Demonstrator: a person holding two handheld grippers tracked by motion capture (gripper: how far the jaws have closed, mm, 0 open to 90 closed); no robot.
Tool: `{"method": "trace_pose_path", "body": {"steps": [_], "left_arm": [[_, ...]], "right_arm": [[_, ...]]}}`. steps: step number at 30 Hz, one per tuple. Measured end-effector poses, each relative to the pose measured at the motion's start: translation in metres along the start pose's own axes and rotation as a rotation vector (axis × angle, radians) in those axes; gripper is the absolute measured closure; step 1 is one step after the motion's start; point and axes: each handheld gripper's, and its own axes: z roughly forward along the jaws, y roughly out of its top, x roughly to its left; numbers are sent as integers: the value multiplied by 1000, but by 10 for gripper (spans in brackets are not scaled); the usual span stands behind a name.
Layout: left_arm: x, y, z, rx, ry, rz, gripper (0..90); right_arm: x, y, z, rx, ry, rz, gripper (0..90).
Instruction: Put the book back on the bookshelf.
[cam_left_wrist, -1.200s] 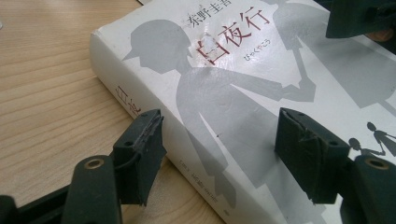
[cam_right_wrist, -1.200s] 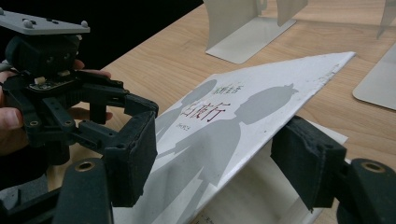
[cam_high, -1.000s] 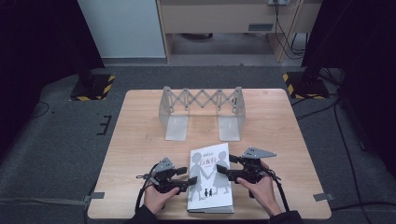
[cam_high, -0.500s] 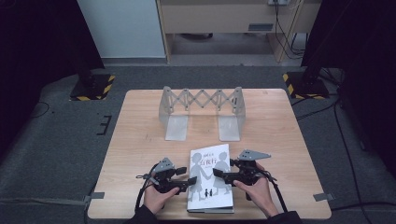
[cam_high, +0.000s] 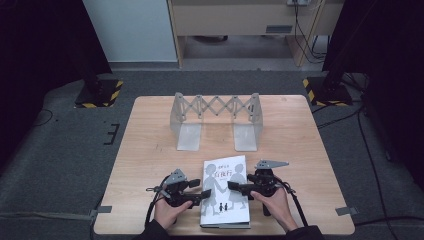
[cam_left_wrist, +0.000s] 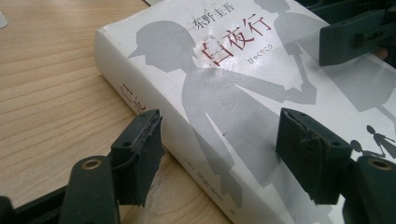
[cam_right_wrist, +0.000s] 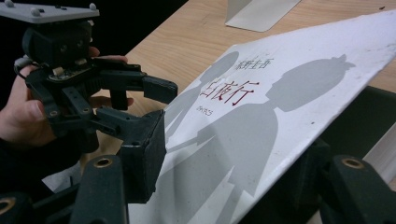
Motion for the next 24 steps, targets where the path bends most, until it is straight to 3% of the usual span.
{"method": "trace_pose_path", "body": {"steps": [3,5,9,12,14,15,24], "left_arm": [[0,0,0,1,1,1,307],[0,0,1,2,3,3,306],[0,-1,1,4,5,2,303],[0,-1,1,3,8,-8,287],[1,-1,1,1,9,-9,269],[1,0,0,-6,8,-19,260],[3,0,0,-20,1,-37,221]], "right_arm": [[0,0,0,4,-7,3,399],[-1,-3,1,43,-41,-8,431],[-5,-8,1,17,-9,49,493],[-5,-8,0,1,19,123,595],[-5,-8,0,-11,22,126,623],[-4,-7,0,-65,40,133,684],[5,2,-2,-58,18,150,720]]}}
